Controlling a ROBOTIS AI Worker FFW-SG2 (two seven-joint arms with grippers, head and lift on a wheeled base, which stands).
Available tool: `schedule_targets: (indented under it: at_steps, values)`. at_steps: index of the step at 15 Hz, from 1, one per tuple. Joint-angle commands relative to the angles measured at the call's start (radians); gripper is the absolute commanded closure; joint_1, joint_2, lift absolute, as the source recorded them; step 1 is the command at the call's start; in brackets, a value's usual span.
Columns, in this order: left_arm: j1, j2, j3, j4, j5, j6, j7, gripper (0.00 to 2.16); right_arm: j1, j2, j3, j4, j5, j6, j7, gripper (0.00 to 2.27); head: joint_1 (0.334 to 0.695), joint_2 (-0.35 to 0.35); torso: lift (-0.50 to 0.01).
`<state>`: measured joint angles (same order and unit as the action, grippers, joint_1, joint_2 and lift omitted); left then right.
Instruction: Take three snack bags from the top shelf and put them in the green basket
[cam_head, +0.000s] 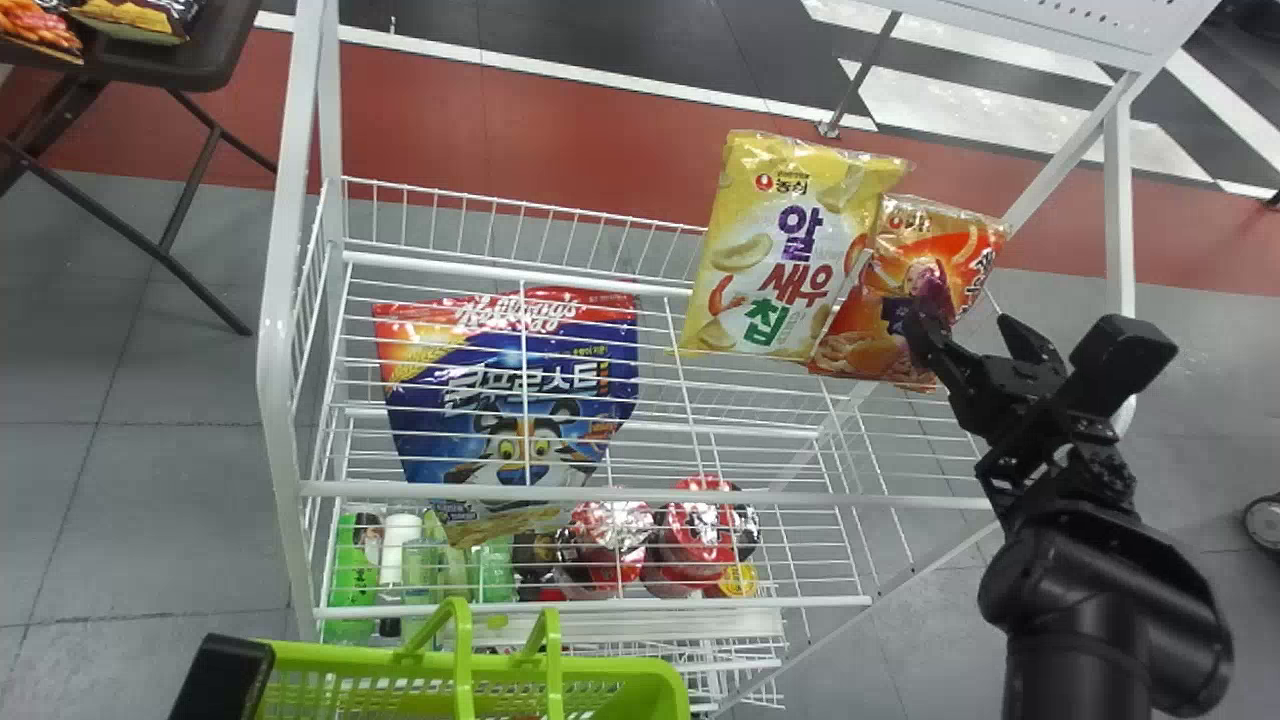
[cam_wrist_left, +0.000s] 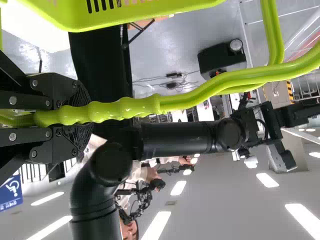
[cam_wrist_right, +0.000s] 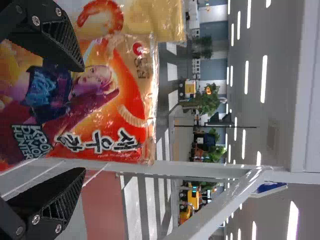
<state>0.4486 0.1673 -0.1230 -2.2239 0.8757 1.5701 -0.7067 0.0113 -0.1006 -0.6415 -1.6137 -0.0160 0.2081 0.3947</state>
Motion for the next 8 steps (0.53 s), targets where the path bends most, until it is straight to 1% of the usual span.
schedule_targets:
  at_steps: [1, 2, 3, 4, 8]
  values:
    - [-0.002, -0.002, -0.003, 0.001, -0.001, 0.001, 0.004, 1.61, -0.028, -0.037, 0.006, 0.063, 0.001, -0.006, 0.035, 0.42, 0.695, -0.350, -0.028]
    - [-0.004, -0.002, -0.003, 0.001, 0.000, 0.001, 0.007, 1.61, -0.033, -0.045, -0.001, 0.083, -0.021, -0.019, 0.116, 1.21, 0.695, -0.350, -0.028]
    - [-0.004, -0.002, -0.001, 0.001, -0.001, 0.001, 0.006, 1.61, -0.036, -0.045, -0.013, 0.090, -0.055, -0.019, 0.144, 2.11, 0.695, -0.350, -0.028]
    - [-0.005, -0.002, 0.000, 0.001, -0.001, 0.001, 0.006, 1.61, -0.034, -0.045, -0.024, 0.089, -0.064, -0.025, 0.148, 2.24, 0.695, -0.350, -0.028]
    - [-0.013, 0.000, 0.005, 0.003, -0.001, 0.001, 0.007, 1.61, -0.014, -0.017, -0.052, 0.078, -0.067, -0.108, 0.118, 2.24, 0.695, -0.350, -0.028]
